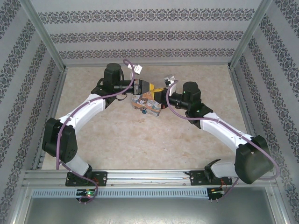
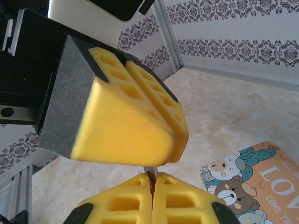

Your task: Unlock the padlock with the key

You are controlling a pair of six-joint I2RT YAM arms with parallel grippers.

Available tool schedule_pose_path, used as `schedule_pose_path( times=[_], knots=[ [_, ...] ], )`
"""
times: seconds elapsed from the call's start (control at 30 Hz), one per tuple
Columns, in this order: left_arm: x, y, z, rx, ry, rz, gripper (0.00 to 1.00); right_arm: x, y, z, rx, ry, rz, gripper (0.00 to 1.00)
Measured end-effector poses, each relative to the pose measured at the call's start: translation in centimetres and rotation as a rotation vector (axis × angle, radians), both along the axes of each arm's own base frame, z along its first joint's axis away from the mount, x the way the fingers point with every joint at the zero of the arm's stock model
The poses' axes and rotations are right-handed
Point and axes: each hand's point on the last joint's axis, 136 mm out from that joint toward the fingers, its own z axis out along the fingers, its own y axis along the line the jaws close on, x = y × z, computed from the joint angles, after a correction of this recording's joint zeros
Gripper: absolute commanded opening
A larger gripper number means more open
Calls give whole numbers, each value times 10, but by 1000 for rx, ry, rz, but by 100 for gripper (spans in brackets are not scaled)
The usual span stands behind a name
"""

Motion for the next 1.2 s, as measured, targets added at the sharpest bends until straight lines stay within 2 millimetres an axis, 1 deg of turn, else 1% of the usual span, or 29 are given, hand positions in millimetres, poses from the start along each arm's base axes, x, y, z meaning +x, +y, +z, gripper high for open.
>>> schedule_pose_path(
  times=[0.03, 0.13, 0.17, 0.2, 0.27, 0.33, 0.43, 0.57, 0.67, 0.77, 0.87, 1.0, 1.2],
  knots=[
    [1, 0, 0, 1, 0, 4, 12, 0, 0, 0, 0, 0, 0, 0],
    [3, 1, -1, 7, -9, 18, 2, 0, 0, 0, 1, -1, 0, 0],
    [4, 1, -1, 9, -11, 21, 0, 0, 0, 0, 2, 0, -1, 0],
    [5, 1, -1, 11, -15, 25, 0, 0, 0, 0, 3, 1, -2, 2],
    [5, 2, -2, 14, -18, 30, 0, 1, 0, 0, 4, 3, -4, 11],
    [6, 2, -2, 16, -23, 34, 0, 2, -1, 0, 10, 7, -10, 28],
    [10, 3, -2, 23, -31, 58, 0, 6, -8, -1, 42, 23, -31, 43],
    [14, 6, 1, 27, -44, 88, 0, 16, -27, 3, 123, 47, -78, 52],
    [15, 7, 7, 21, -69, 105, 0, 22, -40, 18, 214, 45, -91, 56],
    [16, 8, 16, 15, -98, 115, 0, 21, -44, 43, 310, 18, -68, 57],
    [17, 8, 28, 1, -129, 116, 0, 19, -39, 55, 378, 12, -15, 55],
    [19, 7, 39, -19, -168, 117, 0, 27, -30, 54, 424, 61, 35, 52],
    [19, 7, 42, -26, -183, 118, 0, 29, -13, 48, 448, 116, 98, 44]
  ],
)
